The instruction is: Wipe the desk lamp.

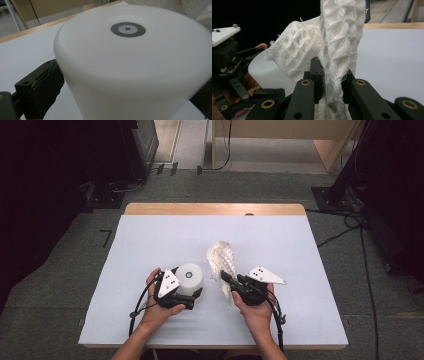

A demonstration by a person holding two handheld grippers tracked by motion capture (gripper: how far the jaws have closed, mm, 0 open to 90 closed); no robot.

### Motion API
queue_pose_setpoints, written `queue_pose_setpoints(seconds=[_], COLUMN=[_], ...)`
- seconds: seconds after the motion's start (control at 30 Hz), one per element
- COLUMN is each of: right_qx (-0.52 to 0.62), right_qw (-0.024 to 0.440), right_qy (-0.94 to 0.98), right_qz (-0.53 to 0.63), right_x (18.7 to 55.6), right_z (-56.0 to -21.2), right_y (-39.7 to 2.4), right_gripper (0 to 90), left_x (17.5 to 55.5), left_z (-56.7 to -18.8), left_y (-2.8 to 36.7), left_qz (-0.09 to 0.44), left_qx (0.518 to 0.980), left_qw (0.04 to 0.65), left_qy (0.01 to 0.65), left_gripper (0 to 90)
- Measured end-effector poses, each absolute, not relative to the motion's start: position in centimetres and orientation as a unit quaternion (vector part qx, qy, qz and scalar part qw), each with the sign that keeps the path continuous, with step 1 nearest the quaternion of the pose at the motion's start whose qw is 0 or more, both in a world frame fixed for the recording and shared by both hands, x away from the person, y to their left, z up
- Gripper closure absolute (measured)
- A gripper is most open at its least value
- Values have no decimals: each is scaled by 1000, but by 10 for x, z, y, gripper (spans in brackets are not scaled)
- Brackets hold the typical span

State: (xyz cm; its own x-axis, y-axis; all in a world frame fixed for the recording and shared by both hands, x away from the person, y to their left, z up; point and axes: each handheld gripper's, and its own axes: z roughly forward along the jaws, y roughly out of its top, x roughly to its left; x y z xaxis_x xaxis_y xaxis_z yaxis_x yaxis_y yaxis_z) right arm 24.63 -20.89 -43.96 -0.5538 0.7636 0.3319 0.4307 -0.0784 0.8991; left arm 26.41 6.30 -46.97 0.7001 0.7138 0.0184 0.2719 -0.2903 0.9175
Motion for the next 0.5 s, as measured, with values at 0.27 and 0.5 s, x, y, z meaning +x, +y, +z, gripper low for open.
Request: queue_pose_setpoints(seconds=[0.27,0.5], right_qx=[453,451], right_qw=[141,135], right_qy=[667,673], right_qz=[575,570], right_x=[248,249], right_z=[-445,-448], right_y=[-209,-206], right_gripper=[798,798], left_x=[251,255], left_z=[-475,-474], left_y=[34,41], left_qz=[259,254], left_qx=[754,753], left_qw=[455,465], left_qy=[396,391], left_gripper=[0,85])
